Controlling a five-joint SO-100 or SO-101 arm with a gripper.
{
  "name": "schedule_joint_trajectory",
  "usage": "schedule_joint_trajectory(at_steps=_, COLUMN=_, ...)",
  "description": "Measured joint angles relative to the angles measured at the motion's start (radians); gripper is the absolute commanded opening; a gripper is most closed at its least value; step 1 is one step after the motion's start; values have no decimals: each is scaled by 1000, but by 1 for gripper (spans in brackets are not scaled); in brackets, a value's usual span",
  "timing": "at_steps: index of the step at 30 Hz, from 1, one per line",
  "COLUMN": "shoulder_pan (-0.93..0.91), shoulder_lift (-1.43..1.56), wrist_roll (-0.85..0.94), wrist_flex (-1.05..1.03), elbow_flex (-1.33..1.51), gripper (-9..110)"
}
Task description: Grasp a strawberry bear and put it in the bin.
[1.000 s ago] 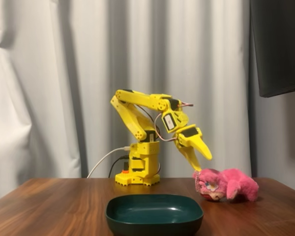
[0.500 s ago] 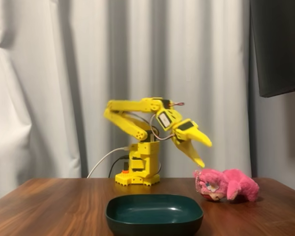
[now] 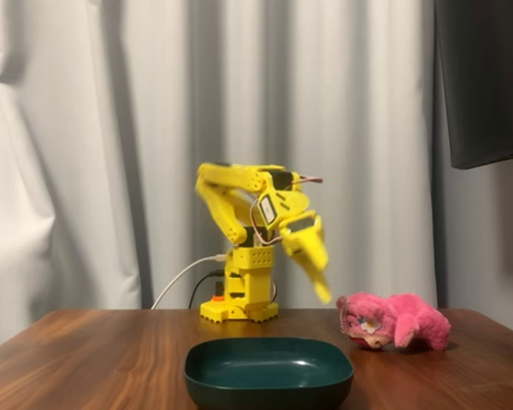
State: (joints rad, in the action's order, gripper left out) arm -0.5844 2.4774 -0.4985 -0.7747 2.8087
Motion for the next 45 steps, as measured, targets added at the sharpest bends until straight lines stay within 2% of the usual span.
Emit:
schedule_joint_trajectory(at_steps=4, shoulder_pan=-28, shoulder_lift=-23, wrist_roll=11, wrist_flex=-25, elbow_flex=0, gripper=43)
schedule_joint_trajectory(at_steps=12, shoulder_pan=-250, shoulder_lift=-23, wrist_roll=14, wrist_flex=5, elbow_flex=0, gripper=42)
schedule_joint_trajectory(at_steps=24, shoulder_pan=-379, shoulder_lift=107, wrist_roll=14, wrist_flex=57, elbow_flex=58, gripper=42)
schedule_joint_trajectory(at_steps=38, shoulder_pan=-213, shoulder_lift=167, wrist_roll=3, wrist_flex=137, elbow_flex=126, gripper=41)
schedule_joint_trajectory(at_steps=45, shoulder_pan=-239, shoulder_lift=480, wrist_roll=3, wrist_flex=210, elbow_flex=322, gripper=42)
